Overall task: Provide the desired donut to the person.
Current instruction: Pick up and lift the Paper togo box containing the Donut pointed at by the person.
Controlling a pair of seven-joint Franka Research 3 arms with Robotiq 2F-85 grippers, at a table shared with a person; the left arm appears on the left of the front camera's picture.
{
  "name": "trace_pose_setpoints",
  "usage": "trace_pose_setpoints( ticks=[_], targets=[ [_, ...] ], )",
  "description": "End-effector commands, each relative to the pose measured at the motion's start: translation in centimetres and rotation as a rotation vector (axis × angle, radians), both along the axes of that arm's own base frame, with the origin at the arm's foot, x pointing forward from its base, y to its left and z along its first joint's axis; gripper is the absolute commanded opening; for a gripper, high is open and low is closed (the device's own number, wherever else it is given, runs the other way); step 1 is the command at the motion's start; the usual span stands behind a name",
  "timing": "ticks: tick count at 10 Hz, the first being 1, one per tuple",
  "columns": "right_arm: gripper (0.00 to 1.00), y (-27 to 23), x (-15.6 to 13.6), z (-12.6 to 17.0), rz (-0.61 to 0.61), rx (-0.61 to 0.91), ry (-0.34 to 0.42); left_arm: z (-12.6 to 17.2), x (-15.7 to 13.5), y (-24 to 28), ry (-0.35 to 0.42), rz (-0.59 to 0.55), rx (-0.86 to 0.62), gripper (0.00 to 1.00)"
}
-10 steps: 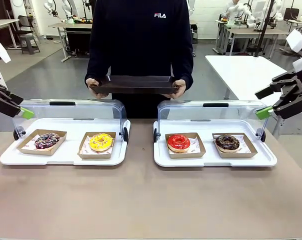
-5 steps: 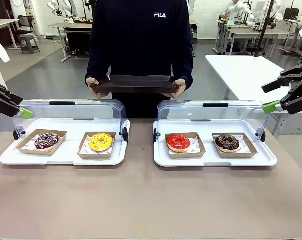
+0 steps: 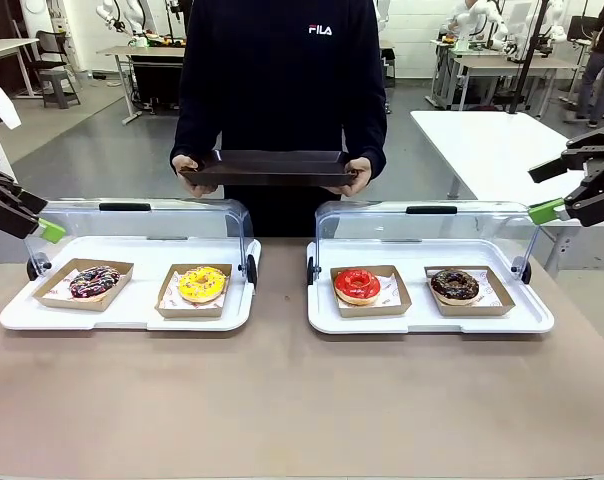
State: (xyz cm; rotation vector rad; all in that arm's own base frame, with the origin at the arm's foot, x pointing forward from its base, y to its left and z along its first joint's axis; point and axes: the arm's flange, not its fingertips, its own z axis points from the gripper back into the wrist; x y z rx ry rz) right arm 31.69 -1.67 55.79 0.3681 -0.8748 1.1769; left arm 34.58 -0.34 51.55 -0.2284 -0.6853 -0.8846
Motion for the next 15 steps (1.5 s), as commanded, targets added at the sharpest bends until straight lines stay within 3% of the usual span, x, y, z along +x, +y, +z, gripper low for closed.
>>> trace_pose_setpoints(
  ticks=[1, 6, 9, 15],
  targets=[
    [1.00, 1.0, -1.8, -2.9, -0.019, 0.013, -0.017, -4.2, -4.6, -0.1, -0.007, -0.013, 0.016, 1.00],
    [1.00, 0.1, -2.4, -2.9, -0.100, 0.032, -0.011, -3.8, -4.6, 0.0, -0.011, -0.024, 0.046, 1.00],
    [1.00, 0.2, -2.3, -2.9, -0.099, 0.019, 0.001, -3.2, -5.3, 0.4, -0.117, -0.033, 0.048, 1.00],
    [1.00, 0.3, -2.1, -2.9, -0.083, 0.011, 0.014, -2.6, -5.7, 0.4, -0.205, -0.057, 0.015, 1.00]
  ],
)
